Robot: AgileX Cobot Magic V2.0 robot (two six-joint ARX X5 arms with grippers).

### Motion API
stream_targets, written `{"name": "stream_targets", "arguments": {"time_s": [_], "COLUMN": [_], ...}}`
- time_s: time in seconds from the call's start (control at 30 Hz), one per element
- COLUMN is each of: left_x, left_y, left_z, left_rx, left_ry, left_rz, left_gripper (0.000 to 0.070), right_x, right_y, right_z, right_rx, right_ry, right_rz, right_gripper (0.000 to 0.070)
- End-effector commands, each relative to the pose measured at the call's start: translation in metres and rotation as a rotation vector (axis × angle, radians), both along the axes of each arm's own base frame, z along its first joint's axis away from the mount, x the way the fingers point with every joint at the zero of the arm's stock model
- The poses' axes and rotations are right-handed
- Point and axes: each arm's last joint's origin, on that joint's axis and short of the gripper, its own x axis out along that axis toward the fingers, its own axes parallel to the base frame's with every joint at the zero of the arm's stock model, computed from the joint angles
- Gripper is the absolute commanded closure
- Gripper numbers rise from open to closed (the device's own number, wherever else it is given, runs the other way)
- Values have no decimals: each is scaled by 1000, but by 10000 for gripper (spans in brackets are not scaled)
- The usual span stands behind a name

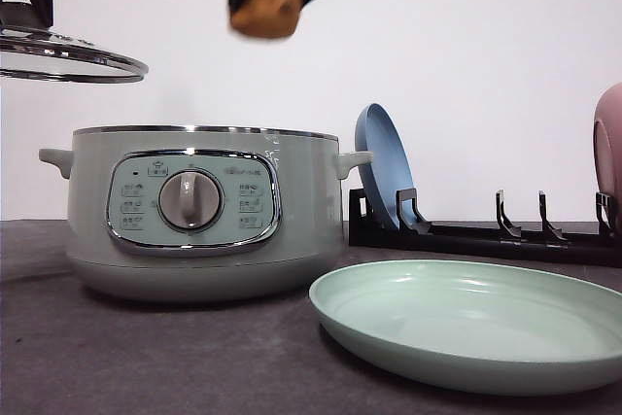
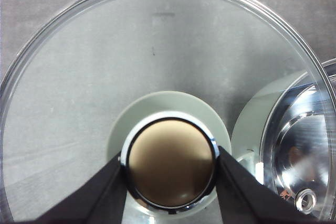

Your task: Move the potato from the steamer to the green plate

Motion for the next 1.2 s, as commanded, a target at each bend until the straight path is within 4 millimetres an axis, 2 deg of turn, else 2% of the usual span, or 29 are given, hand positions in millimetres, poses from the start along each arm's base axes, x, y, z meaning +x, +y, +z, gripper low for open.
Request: {"name": "stream_targets", "arguments": {"time_s": [0.0, 0.13, 0.23, 0.43, 0.6, 0.8, 1.17], "left_x": [-7, -7, -7, -7, -7, -8, -12], "left_y": [-1, -2, -2, -5, -11, -22, -53], "left_z": [20, 20, 20, 20, 20, 20, 19], "left_rx": [-12, -29, -36, -52, -53, -64, -101], "left_ry": [-91, -91, -91, -90, -90, -86, -73], "left_rz": [-8, -21, -28, -45, -63, -102, -217], "left_gripper": [700, 700, 700, 700, 700, 700, 700], "right_x": [-4, -13, -20, -48, -74, -94, -105], "right_y": [-6, -32, -51, -90, -113, -120, -115], "right_z": [10, 18, 12, -17, -44, -83, -167], "right_rx": [5, -11, -21, -12, 46, 99, 91], "right_ry": [-15, 2, 15, 31, 55, 110, 196], "right_rz": [2, -38, -68, -134, -211, -269, -346], "right_gripper": [481, 490, 490, 491, 491, 491, 490]}}
